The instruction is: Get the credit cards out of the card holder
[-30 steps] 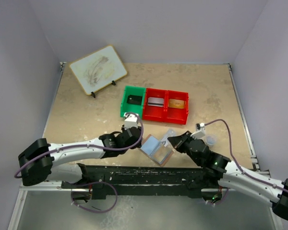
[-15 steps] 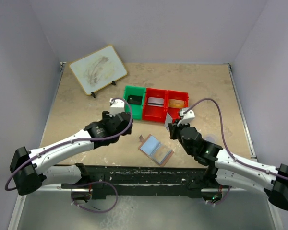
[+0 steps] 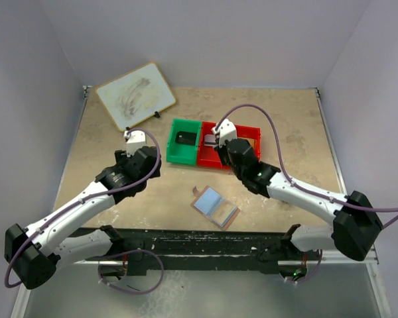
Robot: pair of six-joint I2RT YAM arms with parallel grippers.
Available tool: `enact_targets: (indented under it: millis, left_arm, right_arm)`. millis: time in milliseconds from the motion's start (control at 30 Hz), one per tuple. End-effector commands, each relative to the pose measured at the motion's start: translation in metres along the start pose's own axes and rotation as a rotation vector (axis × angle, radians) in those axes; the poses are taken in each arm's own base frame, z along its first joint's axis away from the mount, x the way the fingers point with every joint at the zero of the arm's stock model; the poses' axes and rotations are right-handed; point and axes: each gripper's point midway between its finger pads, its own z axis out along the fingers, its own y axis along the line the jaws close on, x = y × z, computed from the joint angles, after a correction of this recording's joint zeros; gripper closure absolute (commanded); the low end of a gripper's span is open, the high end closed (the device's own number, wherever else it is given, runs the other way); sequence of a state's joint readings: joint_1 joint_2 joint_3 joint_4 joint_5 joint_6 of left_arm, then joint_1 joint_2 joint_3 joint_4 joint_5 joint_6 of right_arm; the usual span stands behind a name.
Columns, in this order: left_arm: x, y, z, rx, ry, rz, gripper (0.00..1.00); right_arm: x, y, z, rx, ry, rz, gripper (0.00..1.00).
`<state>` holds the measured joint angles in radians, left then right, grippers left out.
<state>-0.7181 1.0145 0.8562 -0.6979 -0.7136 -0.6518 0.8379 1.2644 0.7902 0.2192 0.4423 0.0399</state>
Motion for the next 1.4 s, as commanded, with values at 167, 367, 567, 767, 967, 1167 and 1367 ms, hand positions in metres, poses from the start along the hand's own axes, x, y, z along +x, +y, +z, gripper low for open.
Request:
enact_targets:
  millis: [167,367,567,767,967,1167,1367]
  left_arm:
    - [-0.018,0.025,0.001,-0.151,-0.07,0.035,0.23]
    - [-0.024,0.031,-0.003,-0.172,-0.09,0.024,0.22]
    - [-0.033,0.036,-0.012,-0.158,-0.129,-0.02,0.22]
    - [-0.031,0.033,-0.013,-0.127,-0.128,-0.023,0.22]
    - [-0.031,0.032,-0.012,-0.125,-0.121,-0.016,0.22]
    - [-0.029,0.027,-0.011,-0.106,-0.107,-0.004,0.22]
    - [-0.027,0.023,-0.011,-0.079,-0.094,-0.003,0.22]
  right_arm:
    - [-0.022,-0.007,0.038,-0.048,0.06,-0.192,1.0]
    - [-0.01,-0.013,0.061,-0.037,0.132,-0.259,1.0]
    - [-0.01,-0.011,0.086,-0.049,0.159,-0.329,1.0]
    - [0.007,-0.008,0.115,-0.027,0.241,-0.374,1.0]
    - [0.009,-0.014,0.117,0.005,0.262,-0.389,1.0]
    - [0.011,-0.023,0.11,0.026,0.242,-0.452,1.0]
    - [0.028,-0.032,0.119,0.041,0.307,-0.576,1.0]
